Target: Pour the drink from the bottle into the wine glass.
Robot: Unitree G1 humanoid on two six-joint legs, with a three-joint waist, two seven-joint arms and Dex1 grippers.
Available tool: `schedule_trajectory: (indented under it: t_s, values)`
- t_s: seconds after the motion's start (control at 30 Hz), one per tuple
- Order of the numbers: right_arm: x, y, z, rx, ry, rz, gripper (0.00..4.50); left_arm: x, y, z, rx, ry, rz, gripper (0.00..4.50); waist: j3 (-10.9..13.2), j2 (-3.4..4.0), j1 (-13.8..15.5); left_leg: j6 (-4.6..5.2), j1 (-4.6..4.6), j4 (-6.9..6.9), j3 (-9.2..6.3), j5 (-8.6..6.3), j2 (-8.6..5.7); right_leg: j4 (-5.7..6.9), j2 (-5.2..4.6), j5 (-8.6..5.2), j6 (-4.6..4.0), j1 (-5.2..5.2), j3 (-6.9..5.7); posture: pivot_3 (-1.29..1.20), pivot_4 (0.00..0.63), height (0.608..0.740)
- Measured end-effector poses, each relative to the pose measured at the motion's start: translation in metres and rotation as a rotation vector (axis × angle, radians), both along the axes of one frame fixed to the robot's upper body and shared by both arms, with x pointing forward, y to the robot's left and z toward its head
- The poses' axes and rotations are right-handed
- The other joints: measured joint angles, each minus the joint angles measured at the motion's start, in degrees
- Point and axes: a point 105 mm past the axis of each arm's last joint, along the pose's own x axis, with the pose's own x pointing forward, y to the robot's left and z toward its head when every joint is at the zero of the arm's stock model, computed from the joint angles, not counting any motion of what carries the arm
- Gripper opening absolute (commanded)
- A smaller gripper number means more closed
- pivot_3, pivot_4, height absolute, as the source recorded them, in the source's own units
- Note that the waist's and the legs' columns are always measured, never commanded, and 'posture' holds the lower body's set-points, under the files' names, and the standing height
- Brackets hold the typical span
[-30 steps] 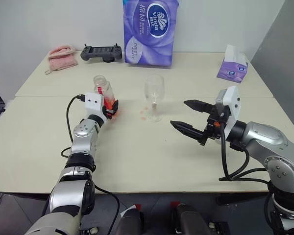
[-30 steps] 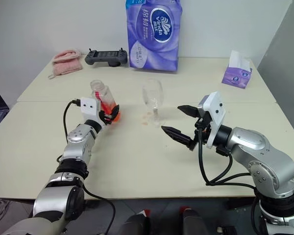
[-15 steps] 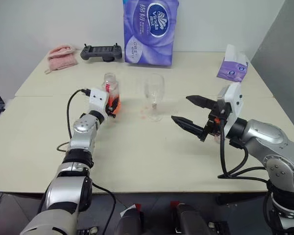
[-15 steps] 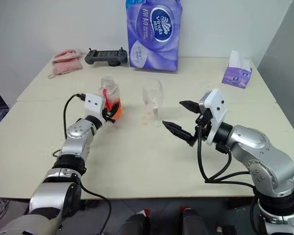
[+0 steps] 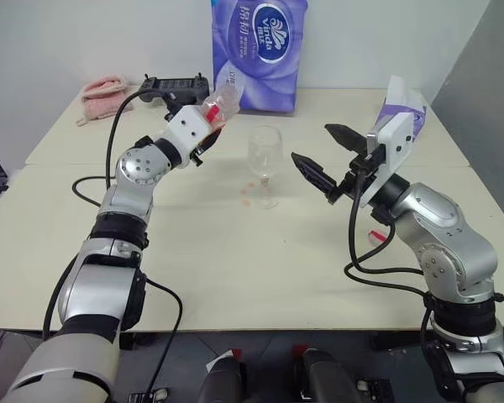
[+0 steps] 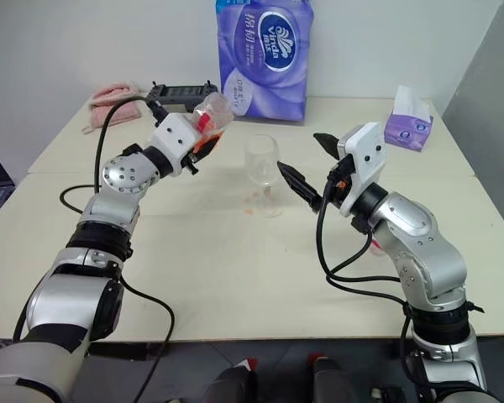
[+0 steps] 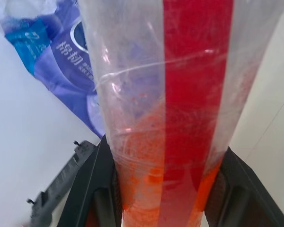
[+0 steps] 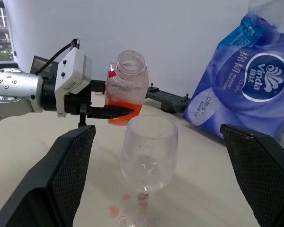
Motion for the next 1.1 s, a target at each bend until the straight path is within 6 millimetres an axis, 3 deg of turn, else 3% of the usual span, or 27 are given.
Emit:
schedule_trajectory:
  t_s: [0.17,0.37,0.67,0.93,1.1]
  values:
    - [-0.003,0.002,-0.018,-0.003,0.004,0.009,4.5,0.001,-0.01,0.016,0.147,-0.083,-0.012,1.68,0.0,0.0,0.0,0.0,-0.11,0.02,0.11,0.0,0.0,0.06,0.0,-0.01,0.02,-0.13,0.05,0.0,0.15,0.74]
    - [-0.011,0.003,-0.017,0.037,-0.071,0.03,4.5,0.004,-0.019,0.013,0.289,-0.117,-0.017,1.68,0.0,0.0,-0.1,0.0,-0.64,0.41,0.01,0.01,0.02,0.24,0.04,0.0,0.01,-0.54,-0.03,0.0,0.15,0.74]
    - [-0.012,0.006,-0.019,0.064,-0.075,0.033,4.5,0.006,-0.01,0.03,0.442,-0.211,0.025,1.68,0.0,0.0,-0.1,0.0,-0.71,0.52,-0.03,0.0,0.0,0.22,0.03,0.0,0.03,-0.53,-0.08,0.0,0.15,0.74]
    - [-0.012,0.007,-0.02,0.068,-0.073,0.038,4.5,0.006,-0.01,0.026,0.52,-0.232,0.018,1.68,0.0,0.0,-0.1,0.0,-0.72,0.53,-0.03,0.0,0.0,0.23,0.03,0.0,0.03,-0.53,-0.09,0.0,0.15,0.74]
    - [-0.012,0.007,-0.02,0.068,-0.073,0.037,4.5,0.006,-0.009,0.033,0.557,-0.262,0.032,1.68,0.0,0.0,-0.1,0.0,-0.72,0.53,-0.03,0.01,0.0,0.24,0.03,0.0,0.03,-0.53,-0.09,0.0,0.15,0.74]
